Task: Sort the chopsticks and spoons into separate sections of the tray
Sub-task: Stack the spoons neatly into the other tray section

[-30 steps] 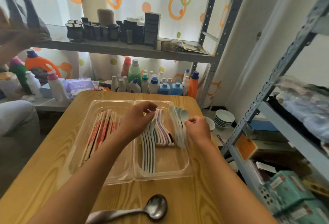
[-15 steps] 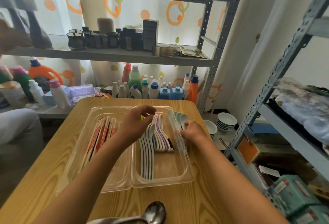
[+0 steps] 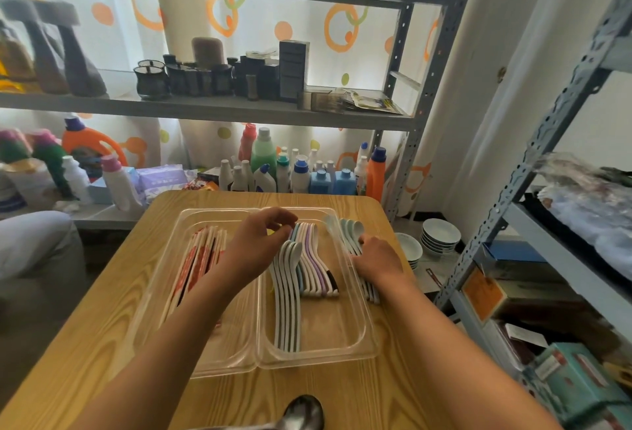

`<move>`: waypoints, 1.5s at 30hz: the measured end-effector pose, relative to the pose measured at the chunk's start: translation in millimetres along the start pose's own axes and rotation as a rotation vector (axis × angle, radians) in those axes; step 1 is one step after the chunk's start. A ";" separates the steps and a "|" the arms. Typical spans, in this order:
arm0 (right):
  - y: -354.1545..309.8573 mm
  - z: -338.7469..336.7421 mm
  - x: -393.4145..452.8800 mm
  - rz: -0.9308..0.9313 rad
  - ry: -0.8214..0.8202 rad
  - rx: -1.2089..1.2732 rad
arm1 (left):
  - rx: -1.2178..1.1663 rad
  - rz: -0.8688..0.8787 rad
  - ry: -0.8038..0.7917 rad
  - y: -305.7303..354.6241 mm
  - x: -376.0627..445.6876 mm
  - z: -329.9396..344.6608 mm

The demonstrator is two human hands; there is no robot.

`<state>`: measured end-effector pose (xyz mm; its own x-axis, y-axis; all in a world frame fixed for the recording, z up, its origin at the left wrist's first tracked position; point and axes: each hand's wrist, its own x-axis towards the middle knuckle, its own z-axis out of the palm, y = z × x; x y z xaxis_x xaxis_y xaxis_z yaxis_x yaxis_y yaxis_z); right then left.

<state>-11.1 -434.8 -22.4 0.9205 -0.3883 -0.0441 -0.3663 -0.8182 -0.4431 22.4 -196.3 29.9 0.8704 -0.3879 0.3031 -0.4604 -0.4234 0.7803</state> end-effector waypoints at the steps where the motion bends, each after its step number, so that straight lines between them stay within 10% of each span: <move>1: 0.7 0.9 0.1 0.011 0.016 0.029 | 0.002 0.000 0.002 -0.7 0.3 1.0; 28: 17.2 -30.6 -42.4 0.011 0.271 0.522 | -0.039 -0.043 -0.016 -5.3 -4.3 10.6; 38: -45.7 -24.5 -96.8 -0.113 0.179 0.495 | 0.644 0.069 -0.130 -11.7 11.5 23.2; 45: -63.8 -11.2 -102.9 -0.059 0.135 0.313 | 0.532 0.030 -0.228 -14.5 9.2 29.5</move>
<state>-84.0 -347.3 20.5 0.9049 -0.4139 0.0994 -0.2342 -0.6790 -0.6957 32.0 -217.9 5.2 0.8231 -0.5478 0.1499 -0.5602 -0.7396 0.3732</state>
